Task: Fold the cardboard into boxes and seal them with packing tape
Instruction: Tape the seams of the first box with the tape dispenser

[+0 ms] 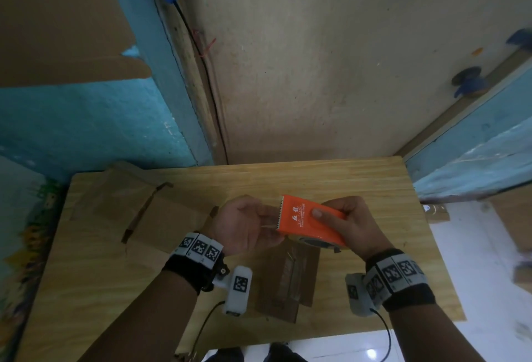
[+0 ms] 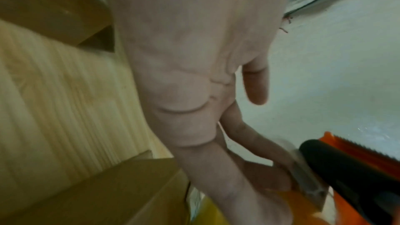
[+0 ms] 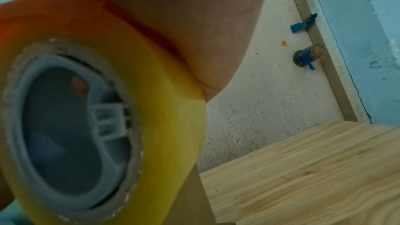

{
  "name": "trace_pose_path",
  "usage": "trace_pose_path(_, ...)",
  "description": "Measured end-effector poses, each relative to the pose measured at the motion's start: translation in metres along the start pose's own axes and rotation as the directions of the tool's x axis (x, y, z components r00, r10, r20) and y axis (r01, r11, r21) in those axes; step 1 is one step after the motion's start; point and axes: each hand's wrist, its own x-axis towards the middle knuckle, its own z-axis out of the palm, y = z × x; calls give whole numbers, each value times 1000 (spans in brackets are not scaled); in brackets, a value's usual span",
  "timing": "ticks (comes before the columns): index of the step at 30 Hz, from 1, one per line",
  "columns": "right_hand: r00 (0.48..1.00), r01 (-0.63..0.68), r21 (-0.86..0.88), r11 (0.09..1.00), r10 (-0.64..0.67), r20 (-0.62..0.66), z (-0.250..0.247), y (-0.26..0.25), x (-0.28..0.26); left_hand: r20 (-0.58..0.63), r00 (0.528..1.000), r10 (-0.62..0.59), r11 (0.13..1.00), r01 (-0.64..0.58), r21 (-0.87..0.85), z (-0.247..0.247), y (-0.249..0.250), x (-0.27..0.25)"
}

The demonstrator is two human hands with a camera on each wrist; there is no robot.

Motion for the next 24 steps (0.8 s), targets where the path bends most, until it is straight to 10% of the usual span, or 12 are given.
trace_pose_path(9, 999, -23, -64, 998, 21, -32, -11, -11, -9, -117, 977, 177, 858, -95, 505, 18, 20, -7)
trace_pose_path(24, 988, -14, -63, 998, 4, -152, -26, -10, -18, -275, 917, 289, 786, -63, 615, -4, 55, -33)
